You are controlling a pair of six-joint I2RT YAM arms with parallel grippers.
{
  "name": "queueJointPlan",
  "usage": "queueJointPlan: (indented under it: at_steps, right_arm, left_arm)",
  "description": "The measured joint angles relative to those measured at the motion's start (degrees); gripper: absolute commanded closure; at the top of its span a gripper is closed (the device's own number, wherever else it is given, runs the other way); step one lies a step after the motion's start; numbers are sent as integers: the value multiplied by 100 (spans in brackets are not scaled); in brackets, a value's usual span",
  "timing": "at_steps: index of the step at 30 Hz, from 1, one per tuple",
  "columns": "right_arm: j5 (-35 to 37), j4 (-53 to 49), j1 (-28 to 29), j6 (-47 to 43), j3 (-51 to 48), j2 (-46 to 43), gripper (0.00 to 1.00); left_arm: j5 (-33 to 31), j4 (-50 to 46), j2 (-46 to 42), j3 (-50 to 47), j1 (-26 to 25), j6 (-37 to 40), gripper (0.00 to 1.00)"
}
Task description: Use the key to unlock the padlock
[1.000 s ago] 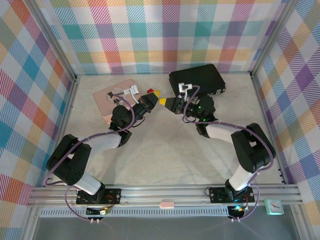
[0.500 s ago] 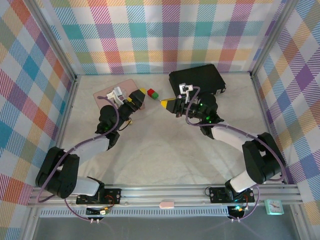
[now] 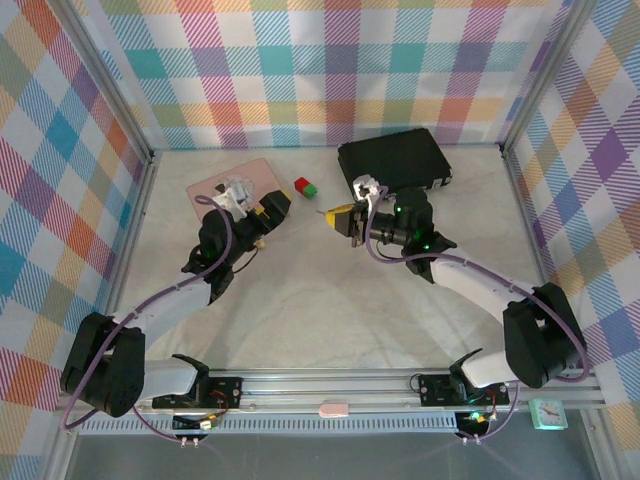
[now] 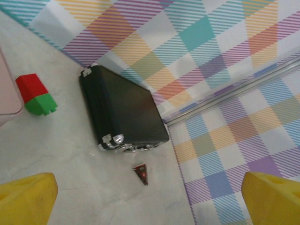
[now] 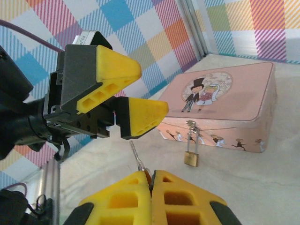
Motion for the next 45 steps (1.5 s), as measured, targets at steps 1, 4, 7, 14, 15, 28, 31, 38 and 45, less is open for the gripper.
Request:
queueJointPlan:
  at_steps: [1, 4, 7, 14, 15, 28, 31, 38, 45]
  right_arm:
    - [28, -94, 13, -109, 4, -13, 100]
    - [39, -393, 44, -354, 11, -46, 100]
    - [26, -671, 70, -459, 11, -85, 100]
    - [-138, -1051, 105, -468, 11, -251, 100]
    - [-140, -1060, 109, -446, 0, -267, 100]
    - [52, -973, 109, 367, -793, -256, 100]
    - [179, -887, 109, 531, -946, -256, 100]
    - [450, -898, 109, 691, -1091, -258, 100]
    - [555, -1010, 109, 688, -1088, -282, 100]
  left_arm:
    - [0, -68, 0, 4, 0, 15, 0]
    - [-24, -208, 0, 17, 0, 66, 0]
    - [-155, -382, -11, 35, 0, 85, 0]
    - [-955, -1484, -256, 35, 0, 249, 0]
    - [-1078, -1652, -289, 35, 0, 326, 1]
    - [-785, -2728, 1224, 343, 999, 1394, 8]
    - [-745, -2756, 1574, 603, 1014, 1530, 10]
    - [-619, -2500, 2459, 1025, 1029, 1657, 24]
    - [-748, -2269, 2855, 1088, 1038, 1709, 43]
